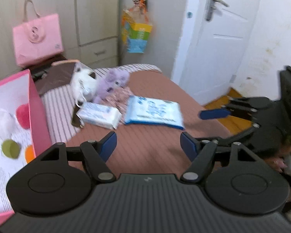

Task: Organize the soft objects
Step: 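Move both grippers back to the blue-and-white wet-wipes pack on the table, then close the left gripper on the wipes pack while the right gripper grips its other end, then lift the wipes pack with both grippers and carry it over the pink box, then open both grippers to drop the wipes pack into the box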

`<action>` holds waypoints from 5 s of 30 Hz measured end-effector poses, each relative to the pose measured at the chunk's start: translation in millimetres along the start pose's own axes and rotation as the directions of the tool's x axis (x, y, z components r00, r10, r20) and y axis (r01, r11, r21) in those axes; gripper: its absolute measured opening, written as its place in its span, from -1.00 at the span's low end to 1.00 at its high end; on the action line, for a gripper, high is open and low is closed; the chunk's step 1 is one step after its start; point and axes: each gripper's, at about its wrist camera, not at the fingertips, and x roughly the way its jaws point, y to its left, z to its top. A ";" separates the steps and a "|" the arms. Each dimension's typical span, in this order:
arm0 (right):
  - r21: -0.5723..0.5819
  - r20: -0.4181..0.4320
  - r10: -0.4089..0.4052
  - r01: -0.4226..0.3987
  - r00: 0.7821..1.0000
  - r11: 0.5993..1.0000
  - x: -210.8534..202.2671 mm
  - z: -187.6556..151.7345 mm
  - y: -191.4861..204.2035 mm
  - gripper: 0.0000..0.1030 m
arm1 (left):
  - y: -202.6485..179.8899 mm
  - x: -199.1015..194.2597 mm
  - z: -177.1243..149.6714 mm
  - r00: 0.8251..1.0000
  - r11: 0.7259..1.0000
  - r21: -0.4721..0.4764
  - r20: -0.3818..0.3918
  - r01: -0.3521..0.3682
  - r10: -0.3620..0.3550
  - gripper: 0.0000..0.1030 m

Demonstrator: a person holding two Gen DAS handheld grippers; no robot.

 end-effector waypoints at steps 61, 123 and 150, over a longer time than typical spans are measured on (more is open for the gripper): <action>0.095 0.039 -0.070 0.066 0.997 0.993 65.2 -25.7 -40.2 0.33 | -23.2 124.0 4.5 0.995 0.987 -0.160 -0.093 0.006 -0.021 -0.02; -0.267 -0.008 0.285 -0.276 0.959 0.923 41.5 121.2 187.6 0.36 | 140.7 -142.5 -41.8 0.975 0.922 -0.365 0.125 -0.125 0.182 -0.01; -0.263 -0.169 0.276 -0.313 0.946 0.913 137.3 130.9 214.0 0.37 | 214.0 -104.2 -58.1 0.977 0.925 -0.333 0.049 -0.180 0.208 -0.01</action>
